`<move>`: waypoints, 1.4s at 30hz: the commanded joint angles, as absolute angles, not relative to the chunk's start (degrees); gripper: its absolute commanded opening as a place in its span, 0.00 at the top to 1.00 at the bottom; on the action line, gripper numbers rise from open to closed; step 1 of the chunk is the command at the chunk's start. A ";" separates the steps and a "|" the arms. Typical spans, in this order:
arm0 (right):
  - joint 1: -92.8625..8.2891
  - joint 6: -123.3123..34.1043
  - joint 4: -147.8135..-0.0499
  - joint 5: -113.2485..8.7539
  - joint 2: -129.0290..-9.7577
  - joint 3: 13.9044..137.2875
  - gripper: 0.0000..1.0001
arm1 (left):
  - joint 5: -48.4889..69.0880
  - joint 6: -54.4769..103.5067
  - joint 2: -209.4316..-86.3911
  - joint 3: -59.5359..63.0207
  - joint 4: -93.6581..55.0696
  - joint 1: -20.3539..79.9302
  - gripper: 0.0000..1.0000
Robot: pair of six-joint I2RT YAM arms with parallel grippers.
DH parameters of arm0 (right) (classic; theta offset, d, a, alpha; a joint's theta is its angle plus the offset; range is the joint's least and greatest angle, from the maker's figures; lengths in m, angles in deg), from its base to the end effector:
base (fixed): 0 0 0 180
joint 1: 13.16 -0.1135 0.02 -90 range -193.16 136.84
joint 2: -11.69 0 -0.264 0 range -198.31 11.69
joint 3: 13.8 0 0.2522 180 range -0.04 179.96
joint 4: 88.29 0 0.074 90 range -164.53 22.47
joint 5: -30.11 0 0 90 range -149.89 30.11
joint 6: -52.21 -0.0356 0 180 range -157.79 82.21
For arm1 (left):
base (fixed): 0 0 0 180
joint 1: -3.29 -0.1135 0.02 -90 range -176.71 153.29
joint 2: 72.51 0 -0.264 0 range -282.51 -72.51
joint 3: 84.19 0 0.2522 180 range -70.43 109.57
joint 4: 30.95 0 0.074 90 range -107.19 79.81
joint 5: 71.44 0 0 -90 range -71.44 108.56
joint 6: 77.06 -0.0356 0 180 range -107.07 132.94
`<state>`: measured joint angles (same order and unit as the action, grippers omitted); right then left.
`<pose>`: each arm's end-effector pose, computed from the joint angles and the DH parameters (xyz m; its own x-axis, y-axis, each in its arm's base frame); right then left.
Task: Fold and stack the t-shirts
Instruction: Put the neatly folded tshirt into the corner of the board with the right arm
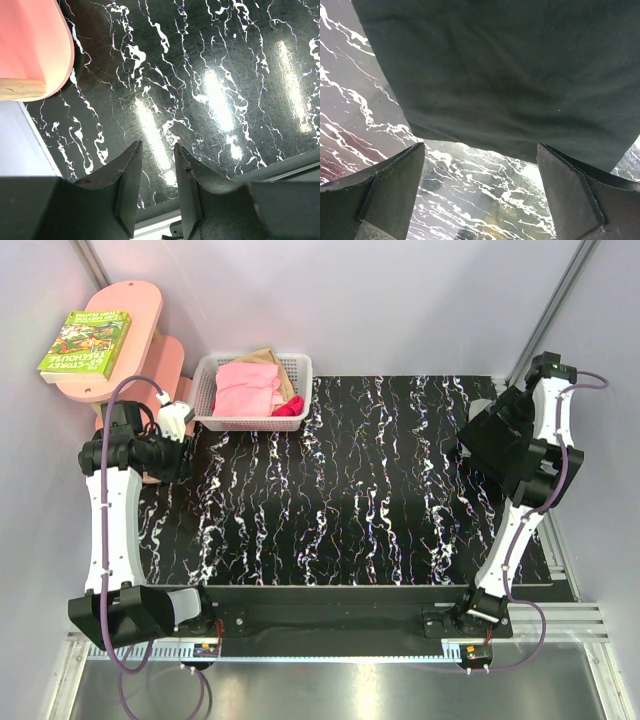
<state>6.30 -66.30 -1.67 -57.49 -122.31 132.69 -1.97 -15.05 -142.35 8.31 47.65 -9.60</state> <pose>0.4527 -0.1584 0.2526 -0.6432 0.7331 -0.2211 0.7159 0.6782 0.1659 0.2191 0.0373 0.3696 -0.7213 0.2858 -0.6309 0.3636 0.9315 0.0063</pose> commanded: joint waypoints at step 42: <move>-11.40 -60.65 -0.44 -54.35 -139.66 145.24 0.00 | 0.28 -14.93 -140.27 10.52 48.82 -10.60 0.63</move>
